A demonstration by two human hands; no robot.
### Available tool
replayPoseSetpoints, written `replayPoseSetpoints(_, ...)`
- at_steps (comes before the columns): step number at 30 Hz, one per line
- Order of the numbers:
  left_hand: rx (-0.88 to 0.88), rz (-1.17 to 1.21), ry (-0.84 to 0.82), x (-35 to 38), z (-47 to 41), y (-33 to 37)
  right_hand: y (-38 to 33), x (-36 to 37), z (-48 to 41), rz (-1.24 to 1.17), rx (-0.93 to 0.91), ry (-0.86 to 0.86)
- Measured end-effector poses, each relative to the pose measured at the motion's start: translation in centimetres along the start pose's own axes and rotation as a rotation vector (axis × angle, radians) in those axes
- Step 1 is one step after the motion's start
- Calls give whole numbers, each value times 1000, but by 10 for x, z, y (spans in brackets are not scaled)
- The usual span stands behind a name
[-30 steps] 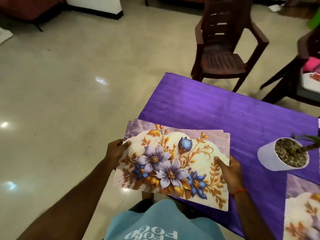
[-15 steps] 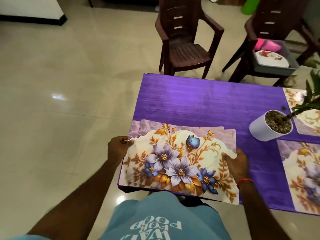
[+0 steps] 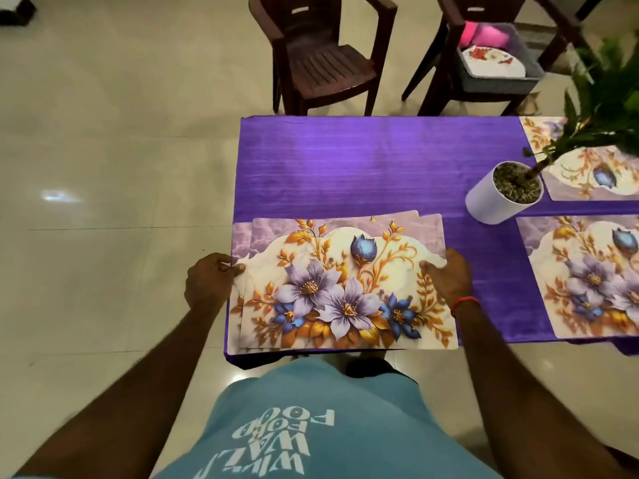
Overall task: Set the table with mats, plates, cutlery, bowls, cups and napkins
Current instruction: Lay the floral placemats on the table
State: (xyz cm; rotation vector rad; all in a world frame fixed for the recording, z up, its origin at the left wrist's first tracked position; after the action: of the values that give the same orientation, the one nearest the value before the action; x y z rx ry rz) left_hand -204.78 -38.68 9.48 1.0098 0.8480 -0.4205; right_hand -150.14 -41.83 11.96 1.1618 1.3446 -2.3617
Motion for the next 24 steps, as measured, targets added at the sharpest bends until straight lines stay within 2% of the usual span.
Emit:
replayPoseSetpoints(4, 29, -5, -2, 1, -1, 6, 11, -1, -5, 76, 1, -19)
replayPoseSetpoints(12, 58, -38, -6, 0, 0, 9, 16, 3, -2, 65, 25, -55)
replayPoseSetpoints(17, 56, -20, -27, 2, -3, 7, 15, 2, 4, 42, 15, -88)
replayPoseSetpoints(21, 48, -69, -56, 5, 1, 7, 17, 2, 6, 114, -19, -109)
replayPoseSetpoints(24, 7, -94, -46, 2, 12, 7, 10, -4, 11, 48, -49, -127)
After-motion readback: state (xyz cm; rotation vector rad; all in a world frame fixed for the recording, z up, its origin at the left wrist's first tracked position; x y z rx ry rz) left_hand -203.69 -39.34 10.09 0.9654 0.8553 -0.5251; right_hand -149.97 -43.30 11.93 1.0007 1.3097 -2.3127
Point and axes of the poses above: each hand's wrist, its own z-axis away from the middle knuckle, its own x-axis out of the palm, y = z × x, the point moved 9 cm from there along -z, towards the middle knuckle
